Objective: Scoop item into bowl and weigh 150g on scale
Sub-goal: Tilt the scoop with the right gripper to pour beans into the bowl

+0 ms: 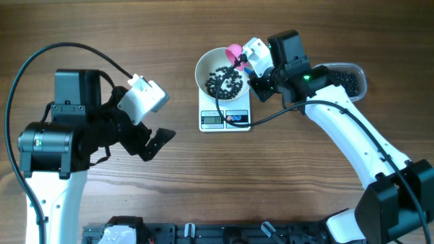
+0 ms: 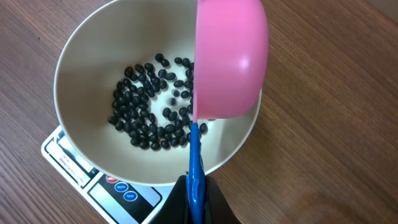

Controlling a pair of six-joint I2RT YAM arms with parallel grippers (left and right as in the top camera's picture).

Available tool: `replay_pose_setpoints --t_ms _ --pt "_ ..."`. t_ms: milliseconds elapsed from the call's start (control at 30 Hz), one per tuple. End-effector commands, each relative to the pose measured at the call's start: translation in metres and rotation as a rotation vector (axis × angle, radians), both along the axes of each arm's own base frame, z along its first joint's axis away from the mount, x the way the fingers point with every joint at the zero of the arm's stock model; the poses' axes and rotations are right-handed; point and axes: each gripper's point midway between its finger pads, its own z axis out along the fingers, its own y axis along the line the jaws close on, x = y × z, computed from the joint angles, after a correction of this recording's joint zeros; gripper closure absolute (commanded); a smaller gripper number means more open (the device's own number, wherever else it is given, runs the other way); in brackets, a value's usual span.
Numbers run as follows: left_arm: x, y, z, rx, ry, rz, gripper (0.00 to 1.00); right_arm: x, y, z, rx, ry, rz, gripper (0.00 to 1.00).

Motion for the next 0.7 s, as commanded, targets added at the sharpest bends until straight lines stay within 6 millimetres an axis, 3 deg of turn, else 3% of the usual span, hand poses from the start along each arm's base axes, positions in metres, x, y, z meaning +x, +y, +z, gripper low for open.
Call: replay_pose_setpoints --t_ms 0,167,333,667 --pt "0.002 0.0 0.006 -0.003 -0.02 -0.007 0.0 0.001 -0.001 0.007 -0.013 -0.031 0.008 0.96" --pt "0.002 0.0 0.006 -0.003 -0.02 -0.007 0.0 -0.006 0.011 0.01 0.035 -0.021 0.082 0.96" --pt "0.002 0.0 0.006 -0.003 -0.02 -0.007 0.0 0.0 0.001 0.01 -0.031 -0.055 0.069 0.96" --pt "0.002 0.0 0.006 -0.003 -0.02 -0.007 0.0 -0.003 0.006 0.024 0.003 -0.075 0.058 0.96"
